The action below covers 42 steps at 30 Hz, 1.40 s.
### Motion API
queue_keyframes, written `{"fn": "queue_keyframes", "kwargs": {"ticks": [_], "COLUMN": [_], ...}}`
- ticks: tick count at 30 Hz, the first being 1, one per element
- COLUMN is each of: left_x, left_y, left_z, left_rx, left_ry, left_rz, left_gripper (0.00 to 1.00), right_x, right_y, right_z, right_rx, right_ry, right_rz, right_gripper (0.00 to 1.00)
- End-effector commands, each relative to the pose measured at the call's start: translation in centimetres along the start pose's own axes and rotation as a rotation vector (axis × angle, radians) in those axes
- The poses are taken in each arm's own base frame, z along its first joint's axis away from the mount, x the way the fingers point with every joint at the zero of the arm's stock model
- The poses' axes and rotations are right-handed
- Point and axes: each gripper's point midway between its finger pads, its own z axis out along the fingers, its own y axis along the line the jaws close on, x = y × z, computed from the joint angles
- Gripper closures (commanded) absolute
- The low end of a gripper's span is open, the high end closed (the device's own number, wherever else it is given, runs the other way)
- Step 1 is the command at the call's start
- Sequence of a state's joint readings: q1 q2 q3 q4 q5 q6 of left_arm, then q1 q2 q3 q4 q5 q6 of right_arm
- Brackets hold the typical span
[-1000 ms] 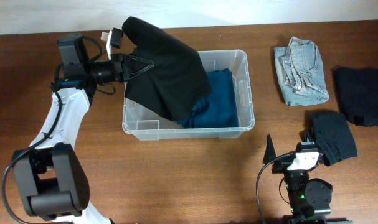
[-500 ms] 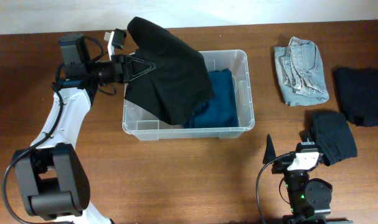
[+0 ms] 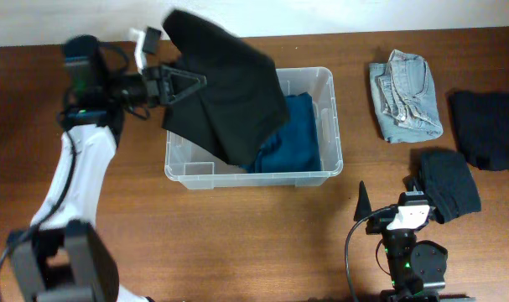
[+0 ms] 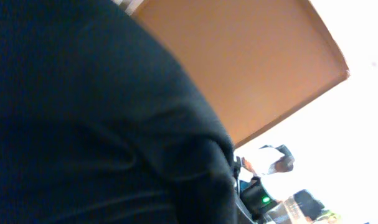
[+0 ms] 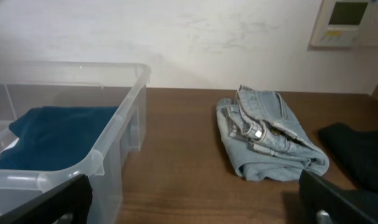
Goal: Pack container
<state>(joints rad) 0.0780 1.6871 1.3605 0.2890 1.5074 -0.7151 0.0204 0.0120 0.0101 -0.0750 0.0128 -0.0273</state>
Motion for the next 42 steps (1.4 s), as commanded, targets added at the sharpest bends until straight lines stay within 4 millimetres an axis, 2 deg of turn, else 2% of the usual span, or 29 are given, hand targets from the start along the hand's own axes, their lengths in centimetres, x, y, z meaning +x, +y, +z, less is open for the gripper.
{"fn": "queue_keyframes", "kwargs": {"ticks": [1,4,8,14,19,25,29,31,35,38,42], "left_x": [-2.5,-4.4,-6.5,-7.3,-7.5,-9.2,-10.8,-11.2,-11.5,-12.2,-11.9], "left_y": [-9.8,-13.7,-16.1,-17.1,-17.0,-17.0,-15.0,-12.8,-9.1,-7.2,-4.0], "left_z": [-1.4,-2.9,-5.2,-5.6,-5.7,-5.9,-6.4,-6.8,-7.7,-8.7,-10.2], "left_rx": [0.026,-0.012,-0.074,-0.088,-0.089,-0.085,-0.085,-0.101,-0.154,-0.226,-0.367], "left_ry": [0.02,-0.009,-0.054,-0.064,-0.066,-0.169,-0.276,-0.337,-0.451,-0.543,-0.629], "left_rz": [0.118,0.194,0.239,0.242,0.278,0.194,-0.092,-0.289,-0.541,-0.52,-0.506], "left_gripper": [0.99,0.99,0.99,0.99,0.99,0.99,0.99,0.99,0.99,0.99,0.99], "right_x": [0.2,0.2,0.2,0.2,0.2,0.2,0.2,0.2,0.2,0.2,0.2], "right_y": [0.2,0.2,0.2,0.2,0.2,0.2,0.2,0.2,0.2,0.2,0.2], "right_z": [0.0,0.0,0.0,0.0,0.0,0.0,0.0,0.0,0.0,0.0,0.0], "right_rx": [-0.008,-0.008,-0.008,-0.008,-0.008,-0.008,-0.008,-0.008,-0.008,-0.008,-0.008], "right_ry": [0.003,0.003,0.003,0.003,0.003,0.003,0.003,0.003,0.003,0.003,0.003], "right_rz": [0.001,0.001,0.001,0.001,0.001,0.001,0.001,0.001,0.001,0.001,0.001], "right_gripper": [0.02,0.02,0.02,0.02,0.02,0.02,0.02,0.02,0.02,0.02,0.02]}}
